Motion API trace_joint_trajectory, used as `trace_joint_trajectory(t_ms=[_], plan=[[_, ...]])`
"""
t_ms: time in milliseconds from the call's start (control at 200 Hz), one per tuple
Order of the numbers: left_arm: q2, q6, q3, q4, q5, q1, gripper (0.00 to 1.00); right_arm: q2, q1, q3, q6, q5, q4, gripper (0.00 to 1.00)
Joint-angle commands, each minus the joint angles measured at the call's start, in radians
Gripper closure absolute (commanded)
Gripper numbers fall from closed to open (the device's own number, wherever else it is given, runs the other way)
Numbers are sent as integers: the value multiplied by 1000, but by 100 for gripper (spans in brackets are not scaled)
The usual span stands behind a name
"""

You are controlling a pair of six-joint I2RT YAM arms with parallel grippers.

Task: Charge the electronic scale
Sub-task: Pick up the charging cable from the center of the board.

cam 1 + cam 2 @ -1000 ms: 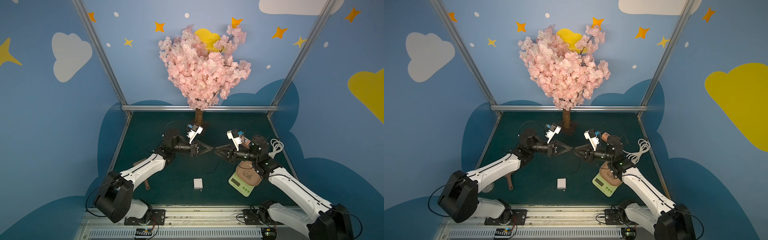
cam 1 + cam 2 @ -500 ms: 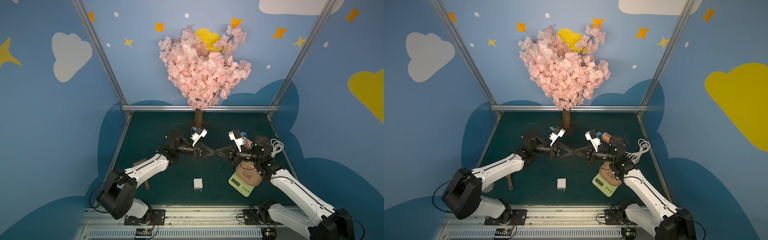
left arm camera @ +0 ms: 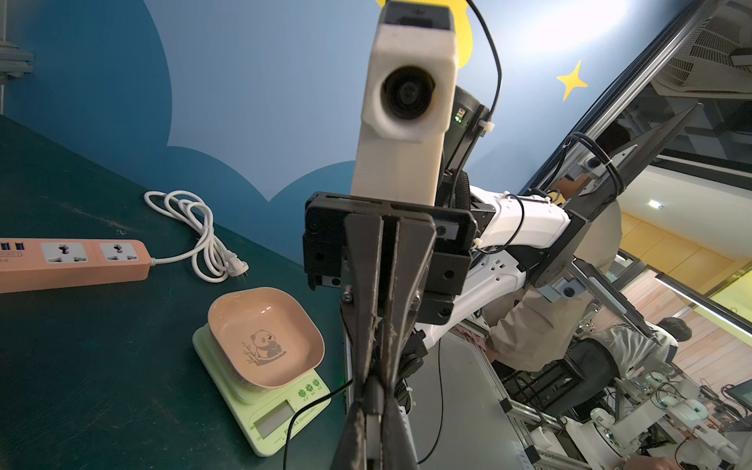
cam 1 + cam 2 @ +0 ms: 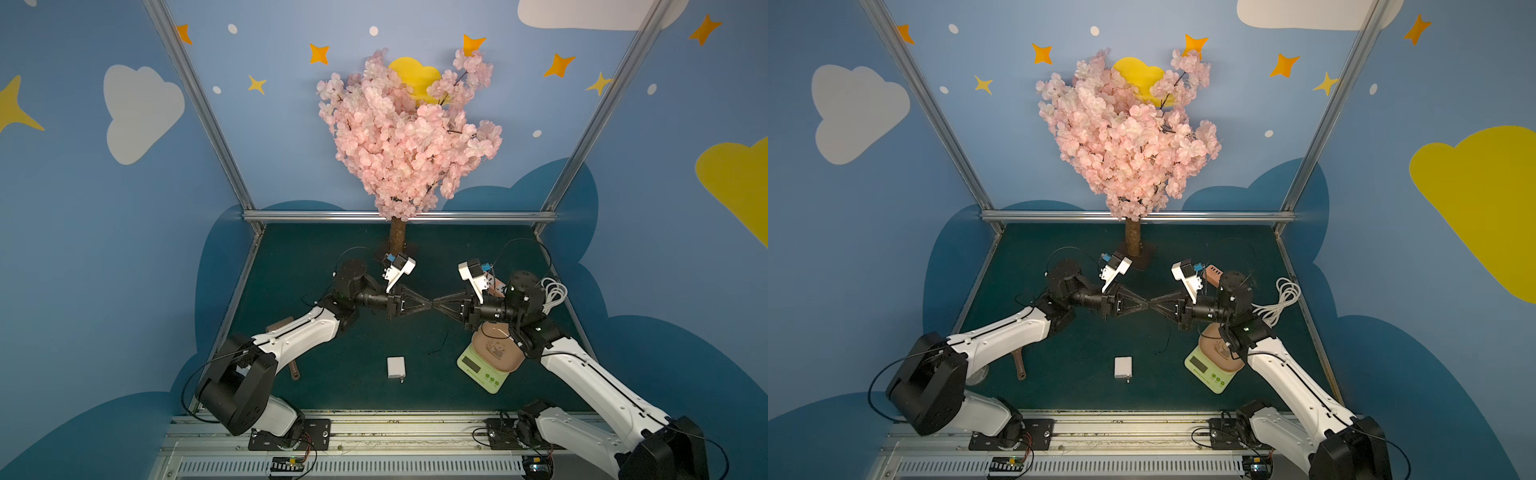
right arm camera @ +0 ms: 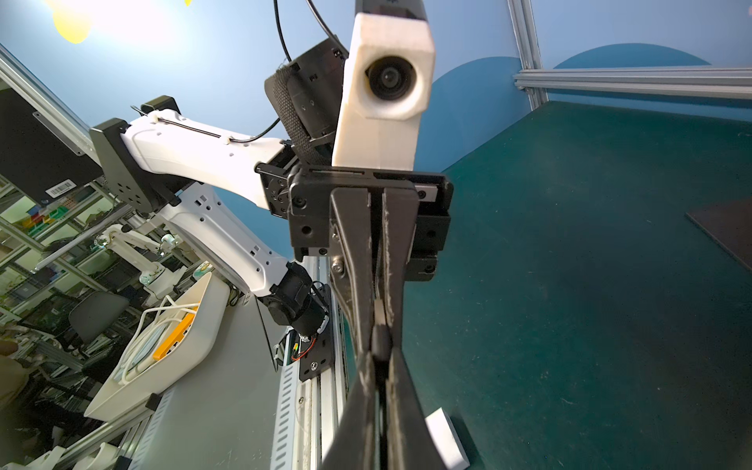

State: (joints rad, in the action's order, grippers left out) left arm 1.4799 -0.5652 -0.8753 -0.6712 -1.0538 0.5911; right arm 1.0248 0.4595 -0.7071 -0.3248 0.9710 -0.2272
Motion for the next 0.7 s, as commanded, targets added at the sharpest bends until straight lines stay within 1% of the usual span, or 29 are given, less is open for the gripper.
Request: trace_joint_trajectory(t_ms=[0,20,60,110,150,185,235,295,380,440,506,536,556,601,696], plan=[[26,-7,-30,-9,22,24,95,10,18,-5,27,36,-43,100],[28,-8,-30,-10,27,24,92,12,19,-7,32,30,-36,100],[30,-9,-26,-9,43,24,81,16,16,-11,36,15,-24,100],[28,-8,-20,-3,63,21,60,22,15,-17,41,-7,-6,100],[23,-7,-11,15,95,18,46,27,13,-26,48,-27,16,100],[13,-7,0,42,137,12,38,30,10,-33,59,-46,41,100],[-8,-5,26,74,204,8,30,35,3,-42,72,-65,69,100],[-48,17,53,150,282,3,26,39,-8,-43,70,-99,86,100],[-126,66,75,350,485,11,22,46,-30,-44,62,-111,91,100],[-181,49,109,432,626,22,20,53,-45,-46,51,-128,96,100],[-230,27,142,515,746,42,20,59,-61,-48,48,-127,96,100],[-253,21,149,563,807,61,20,63,-67,-49,44,-134,97,100],[-264,17,152,602,880,78,20,65,-72,-52,39,-140,102,100],[-285,8,157,669,993,124,20,73,-82,-58,36,-136,109,100],[-285,-38,162,772,1180,234,19,88,-97,-77,22,-143,132,100]])
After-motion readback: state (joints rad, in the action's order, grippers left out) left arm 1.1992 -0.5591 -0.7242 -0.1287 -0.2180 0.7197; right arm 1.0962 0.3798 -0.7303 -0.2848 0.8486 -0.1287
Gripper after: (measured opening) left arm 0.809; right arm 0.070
